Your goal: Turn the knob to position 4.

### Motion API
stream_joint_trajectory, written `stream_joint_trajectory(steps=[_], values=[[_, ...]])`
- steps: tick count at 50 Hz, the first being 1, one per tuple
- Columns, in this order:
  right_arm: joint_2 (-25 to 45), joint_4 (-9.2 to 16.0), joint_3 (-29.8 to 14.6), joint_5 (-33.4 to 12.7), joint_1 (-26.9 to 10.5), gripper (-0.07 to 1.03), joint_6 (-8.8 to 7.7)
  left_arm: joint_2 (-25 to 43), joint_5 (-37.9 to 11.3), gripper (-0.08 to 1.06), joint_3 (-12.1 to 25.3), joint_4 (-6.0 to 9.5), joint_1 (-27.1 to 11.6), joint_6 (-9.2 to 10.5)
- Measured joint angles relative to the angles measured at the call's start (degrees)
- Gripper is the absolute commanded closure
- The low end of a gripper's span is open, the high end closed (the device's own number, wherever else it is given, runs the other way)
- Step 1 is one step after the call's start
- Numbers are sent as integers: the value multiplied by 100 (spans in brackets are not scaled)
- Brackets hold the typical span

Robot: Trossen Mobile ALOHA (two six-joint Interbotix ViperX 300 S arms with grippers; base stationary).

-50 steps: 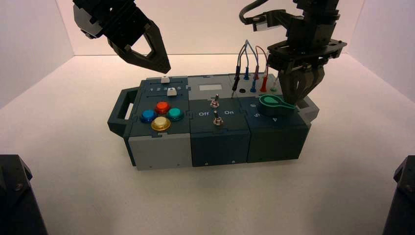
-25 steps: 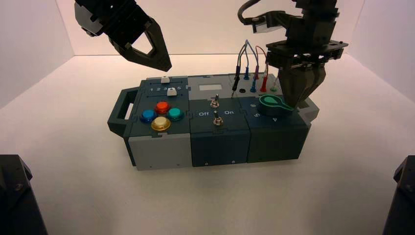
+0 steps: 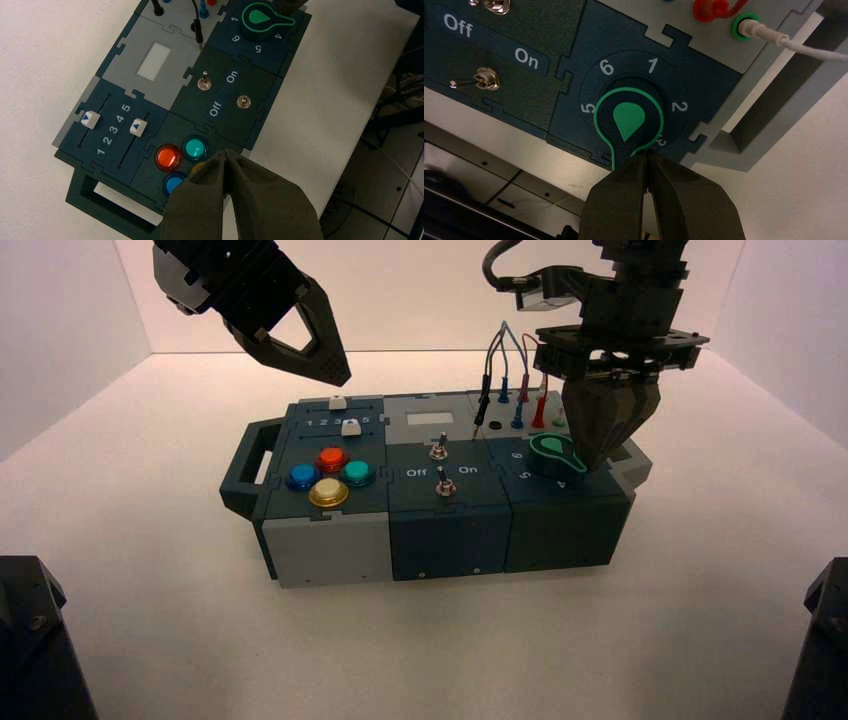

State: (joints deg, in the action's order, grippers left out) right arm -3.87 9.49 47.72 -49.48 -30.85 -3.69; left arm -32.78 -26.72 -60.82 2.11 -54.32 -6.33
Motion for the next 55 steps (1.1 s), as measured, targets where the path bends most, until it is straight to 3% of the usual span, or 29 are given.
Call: stream_joint_trajectory(steps=[55], values=[[0, 334, 141, 0, 0, 99, 53, -9, -18, 100, 0, 9, 0, 0]])
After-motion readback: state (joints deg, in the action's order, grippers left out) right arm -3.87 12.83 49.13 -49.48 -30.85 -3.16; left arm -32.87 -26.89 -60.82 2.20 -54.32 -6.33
